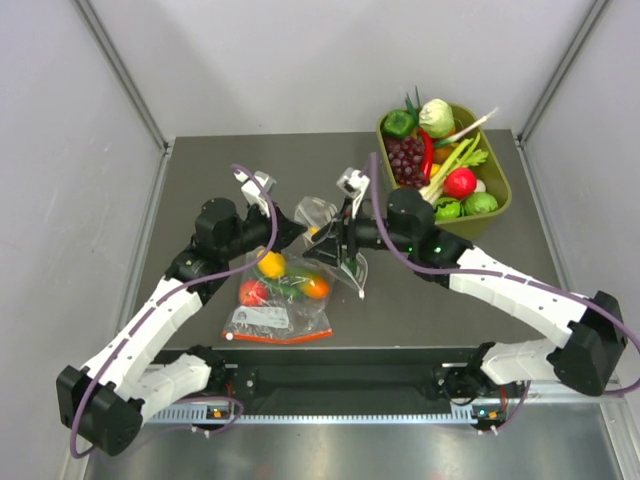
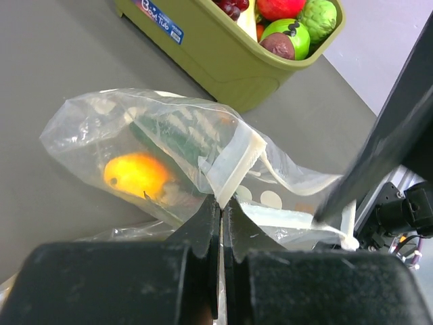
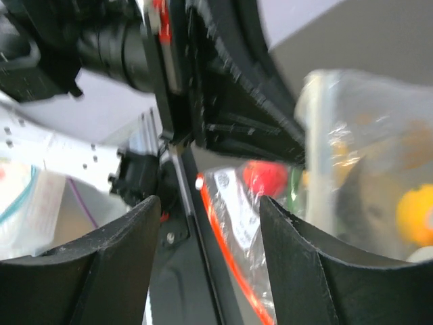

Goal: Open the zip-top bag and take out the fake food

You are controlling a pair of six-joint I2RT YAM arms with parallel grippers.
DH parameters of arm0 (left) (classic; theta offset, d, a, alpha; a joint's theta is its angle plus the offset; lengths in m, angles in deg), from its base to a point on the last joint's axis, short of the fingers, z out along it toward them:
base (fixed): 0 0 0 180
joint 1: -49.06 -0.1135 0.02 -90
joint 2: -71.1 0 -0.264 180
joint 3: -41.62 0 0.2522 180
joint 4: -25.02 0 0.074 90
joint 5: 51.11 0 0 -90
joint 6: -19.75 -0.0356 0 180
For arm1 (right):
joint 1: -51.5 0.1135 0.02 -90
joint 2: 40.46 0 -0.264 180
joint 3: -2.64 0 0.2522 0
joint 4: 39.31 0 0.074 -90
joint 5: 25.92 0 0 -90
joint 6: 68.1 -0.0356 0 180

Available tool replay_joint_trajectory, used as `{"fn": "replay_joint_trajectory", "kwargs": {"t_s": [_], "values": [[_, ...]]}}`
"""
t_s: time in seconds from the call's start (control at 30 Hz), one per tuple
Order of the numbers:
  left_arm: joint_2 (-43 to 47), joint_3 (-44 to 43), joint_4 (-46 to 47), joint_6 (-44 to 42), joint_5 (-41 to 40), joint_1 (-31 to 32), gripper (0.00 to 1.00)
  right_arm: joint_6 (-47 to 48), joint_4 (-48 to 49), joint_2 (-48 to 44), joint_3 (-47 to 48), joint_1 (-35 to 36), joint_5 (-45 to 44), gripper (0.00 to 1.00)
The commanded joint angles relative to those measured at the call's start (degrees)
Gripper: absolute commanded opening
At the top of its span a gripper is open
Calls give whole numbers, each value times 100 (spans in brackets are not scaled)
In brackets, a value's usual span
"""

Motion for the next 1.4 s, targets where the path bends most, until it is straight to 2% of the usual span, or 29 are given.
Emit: {"fn": "replay_joint_trajectory", "kwargs": {"t_s": [0.0, 0.17, 0.47, 0.83, 1.0, 1.37], "values": [[-9, -299, 490, 55, 106, -9, 0, 416, -524, 195, 563, 356, 113, 61], [9, -299, 499, 72, 123, 0, 0, 716, -1131, 344, 749, 585, -598, 61], [97, -264, 464, 2, 202, 17, 0, 734, -1132, 424, 547, 532, -2145, 63], [105, -220, 429, -103, 264, 17, 0, 268, -219, 327, 2, -47, -2349, 63], [167, -167, 394, -174, 220, 17, 0, -330, 512, 292, -482, -426, -1962, 62], [114, -211, 455, -139, 317, 35, 0, 337, -199, 713, -131, -242, -2085, 59]]}}
